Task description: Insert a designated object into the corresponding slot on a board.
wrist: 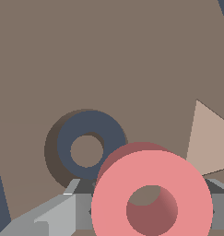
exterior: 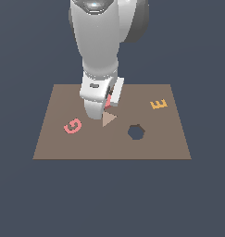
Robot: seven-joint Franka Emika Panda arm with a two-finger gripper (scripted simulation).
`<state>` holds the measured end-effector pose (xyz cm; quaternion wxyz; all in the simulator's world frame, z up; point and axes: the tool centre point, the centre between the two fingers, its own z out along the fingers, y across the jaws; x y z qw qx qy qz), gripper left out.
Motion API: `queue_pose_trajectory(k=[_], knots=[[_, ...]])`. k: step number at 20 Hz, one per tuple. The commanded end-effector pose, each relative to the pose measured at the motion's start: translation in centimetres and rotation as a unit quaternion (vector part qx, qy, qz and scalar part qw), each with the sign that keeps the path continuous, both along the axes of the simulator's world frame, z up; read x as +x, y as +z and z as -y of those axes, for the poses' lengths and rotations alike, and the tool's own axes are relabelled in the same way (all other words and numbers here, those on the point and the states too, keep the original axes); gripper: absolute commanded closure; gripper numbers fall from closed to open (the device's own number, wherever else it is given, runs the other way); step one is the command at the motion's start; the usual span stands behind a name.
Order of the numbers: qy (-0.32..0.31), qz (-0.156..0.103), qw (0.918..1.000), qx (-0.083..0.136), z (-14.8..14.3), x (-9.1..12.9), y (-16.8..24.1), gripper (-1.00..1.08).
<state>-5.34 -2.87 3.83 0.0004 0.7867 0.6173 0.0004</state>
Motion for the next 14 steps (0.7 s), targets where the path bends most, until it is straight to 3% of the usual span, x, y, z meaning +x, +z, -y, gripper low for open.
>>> queue_pose_trajectory(k=[1,7,14], knots=[[0.052,0.000,0.9986,0.000,-0.8,-0.5,0.1,1.08],[0.145,0.000,0.9895,0.000,-2.1,-1.7,0.2,1.08],[0.208,0.000,0.9780,0.000,-2.9,-2.7,0.2,1.08]])
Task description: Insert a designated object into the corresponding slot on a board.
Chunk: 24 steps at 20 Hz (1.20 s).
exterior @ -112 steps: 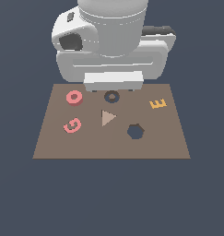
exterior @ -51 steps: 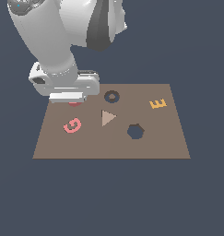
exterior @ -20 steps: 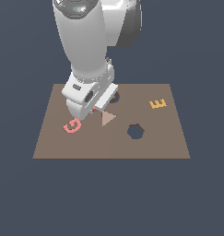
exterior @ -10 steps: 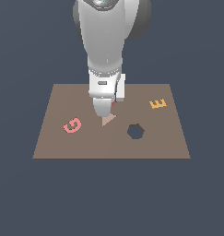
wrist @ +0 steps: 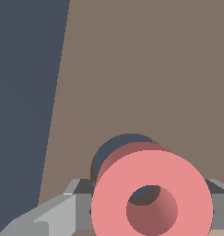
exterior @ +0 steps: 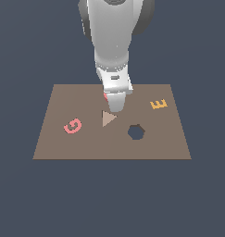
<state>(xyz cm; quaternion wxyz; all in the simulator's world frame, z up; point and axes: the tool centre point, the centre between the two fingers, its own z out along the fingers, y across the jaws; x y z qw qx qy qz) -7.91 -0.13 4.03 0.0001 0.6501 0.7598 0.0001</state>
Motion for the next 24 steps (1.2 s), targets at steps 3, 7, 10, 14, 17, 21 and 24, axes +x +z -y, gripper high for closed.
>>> queue_pose_trajectory(k=[3,7,10,14,17,21,24], knots=[[0.026,0.000,0.9997,0.000,-0.2,-0.4,0.0,1.08],[0.032,0.000,0.9995,0.000,-0.3,-0.5,0.0,1.08],[0.030,0.000,0.9996,0.000,-0.3,-0.5,-0.1,1.08],[0.032,0.000,0.9995,-0.001,-0.3,-0.6,-0.9,1.08],[0.032,0.000,0.9995,-0.001,-0.3,-0.6,-1.0,-0.92],[0.032,0.000,0.9995,-0.001,-0.3,-0.6,-1.0,-0.92],[0.032,0.000,0.9995,-0.001,-0.3,-0.6,-1.0,-0.92]])
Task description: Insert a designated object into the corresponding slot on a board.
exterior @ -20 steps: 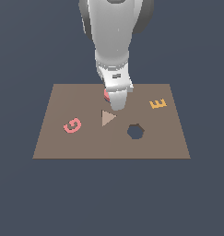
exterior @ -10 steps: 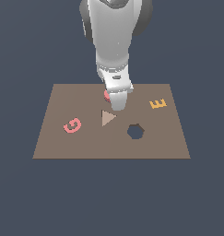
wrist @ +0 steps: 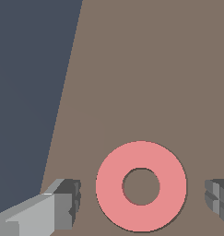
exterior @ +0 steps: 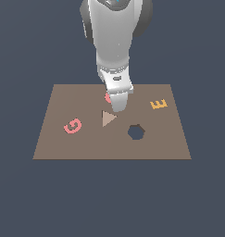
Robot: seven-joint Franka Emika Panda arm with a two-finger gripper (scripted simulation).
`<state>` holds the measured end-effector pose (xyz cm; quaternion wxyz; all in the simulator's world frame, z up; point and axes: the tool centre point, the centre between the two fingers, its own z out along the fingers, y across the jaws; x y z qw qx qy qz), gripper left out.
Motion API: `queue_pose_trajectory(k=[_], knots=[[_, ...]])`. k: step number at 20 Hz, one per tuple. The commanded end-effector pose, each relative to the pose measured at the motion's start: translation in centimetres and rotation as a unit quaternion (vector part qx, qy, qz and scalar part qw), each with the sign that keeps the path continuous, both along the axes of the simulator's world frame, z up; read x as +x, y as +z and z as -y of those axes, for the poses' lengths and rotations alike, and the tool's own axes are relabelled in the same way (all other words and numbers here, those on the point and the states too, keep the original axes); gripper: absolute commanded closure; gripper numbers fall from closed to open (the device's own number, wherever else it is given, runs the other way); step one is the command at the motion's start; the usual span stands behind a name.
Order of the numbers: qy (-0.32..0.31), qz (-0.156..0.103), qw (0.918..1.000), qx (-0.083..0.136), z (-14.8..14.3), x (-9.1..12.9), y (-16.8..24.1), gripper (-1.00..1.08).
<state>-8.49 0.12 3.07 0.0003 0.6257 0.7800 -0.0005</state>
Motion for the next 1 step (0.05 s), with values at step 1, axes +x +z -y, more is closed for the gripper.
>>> queue_pose_trajectory(k=[1], knots=[[0.000,0.000,1.0000,0.000,0.00,0.00,0.00,-0.92]])
